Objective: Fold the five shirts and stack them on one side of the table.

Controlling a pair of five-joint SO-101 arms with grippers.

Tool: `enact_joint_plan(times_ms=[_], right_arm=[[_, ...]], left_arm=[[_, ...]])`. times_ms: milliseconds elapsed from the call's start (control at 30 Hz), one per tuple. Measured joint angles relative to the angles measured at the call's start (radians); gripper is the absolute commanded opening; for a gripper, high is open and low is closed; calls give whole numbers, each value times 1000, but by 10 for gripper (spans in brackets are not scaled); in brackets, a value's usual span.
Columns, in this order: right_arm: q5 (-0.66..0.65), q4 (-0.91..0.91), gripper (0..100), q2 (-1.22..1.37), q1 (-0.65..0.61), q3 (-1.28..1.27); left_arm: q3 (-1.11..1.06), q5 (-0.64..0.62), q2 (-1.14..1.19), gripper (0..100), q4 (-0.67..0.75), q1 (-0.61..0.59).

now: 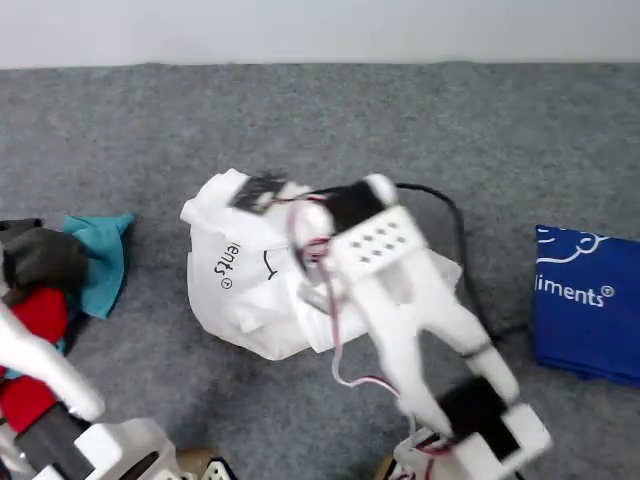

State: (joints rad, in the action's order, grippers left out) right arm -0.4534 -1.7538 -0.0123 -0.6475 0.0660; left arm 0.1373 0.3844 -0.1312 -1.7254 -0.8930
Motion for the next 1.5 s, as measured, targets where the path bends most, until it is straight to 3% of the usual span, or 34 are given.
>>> enact_joint_plan(times_ms=[267, 633, 933, 1133, 1500], right_arm=[[0, 0, 197, 287, -193, 183], [-2, 0, 197, 545, -290, 373], [-2, 48, 191, 632, -299, 374], [-2, 35, 85, 634, -270, 496], [-89, 2, 79, 643, -176, 589]], left_arm=[[0, 25, 0, 151, 0, -97], [-48, 25, 0, 151, 2, -164], [-48, 25, 0, 150, 3, -178], [-48, 25, 0, 150, 3, -178], [-48, 25, 0, 150, 3, -178]])
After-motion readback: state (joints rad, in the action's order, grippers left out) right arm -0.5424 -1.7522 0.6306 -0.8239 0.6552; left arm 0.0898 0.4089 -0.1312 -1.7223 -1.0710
